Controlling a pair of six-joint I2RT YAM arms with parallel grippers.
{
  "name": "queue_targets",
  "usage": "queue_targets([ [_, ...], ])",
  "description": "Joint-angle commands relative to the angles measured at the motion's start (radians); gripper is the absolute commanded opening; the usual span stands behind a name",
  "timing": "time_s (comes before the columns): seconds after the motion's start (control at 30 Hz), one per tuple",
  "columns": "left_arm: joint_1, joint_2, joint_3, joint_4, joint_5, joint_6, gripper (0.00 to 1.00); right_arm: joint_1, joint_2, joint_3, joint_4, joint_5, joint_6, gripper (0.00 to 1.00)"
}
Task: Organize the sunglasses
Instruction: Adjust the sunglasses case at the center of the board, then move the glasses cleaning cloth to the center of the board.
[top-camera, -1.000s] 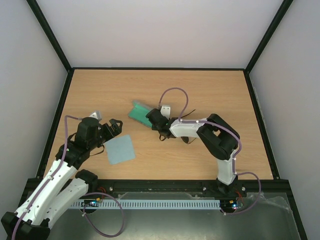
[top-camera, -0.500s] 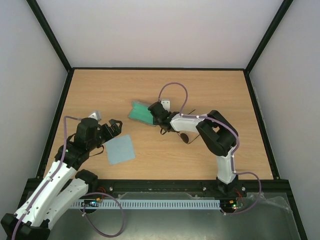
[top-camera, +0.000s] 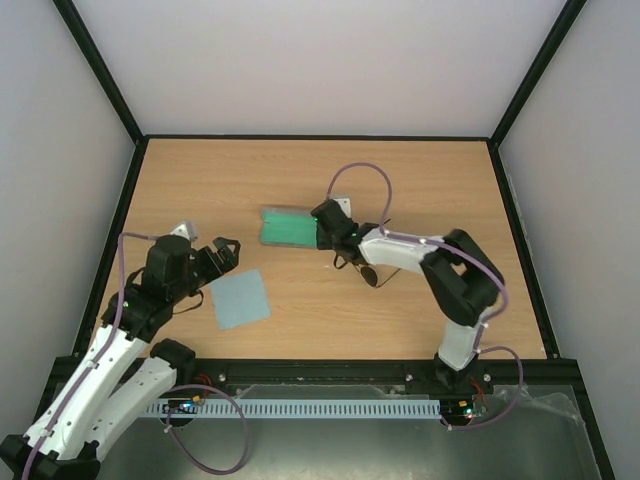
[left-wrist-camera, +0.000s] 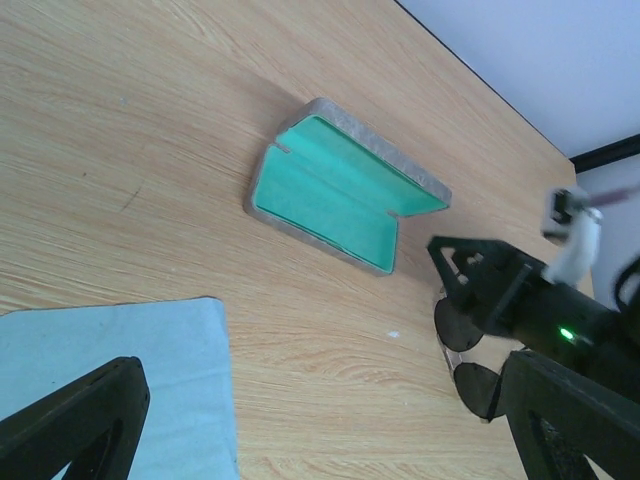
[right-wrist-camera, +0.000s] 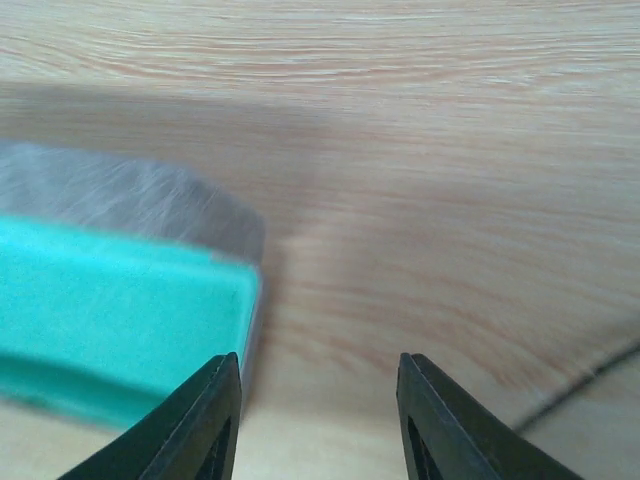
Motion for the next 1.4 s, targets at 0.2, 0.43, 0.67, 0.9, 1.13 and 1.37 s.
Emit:
queue_targets([
  [0.2, 0.043, 0.034, 0.158, -0.11, -0.048, 0.045, 0.99, 0.144, -0.224, -0.066, -0.06, -0.399, 0.014, 0.53],
  [0.43, 0.098, 0.03, 0.164, -0.145, -0.003, 0.048, 1.0, 0.191, -0.017, 0.162, -0.14, -0.52, -0.013, 0.48],
  [0.67, 0.105, -0.009, 0.149, -0.174, 0.008, 0.042, 0.99, 0.249, 0.195, 0.397, -0.292, -0.376, -0.049, 0.48],
  [0.9, 0.108, -0.014, 0.148, -0.18, 0.003, 0.043, 0.99, 0.305, 0.295, 0.509, -0.358, -0.241, -0.048, 0.35],
  [1.13, 0.107, -0.027, 0.143, -0.184, 0.015, 0.044, 0.99, 0.31, 0.328, 0.528, -0.372, -0.184, -0.034, 0.22],
  [1.37, 0.107, -0.047, 0.125, -0.18, 0.021, 0.034, 0.99, 0.31, 0.354, 0.541, -0.374, -0.174, -0.038, 0.26],
])
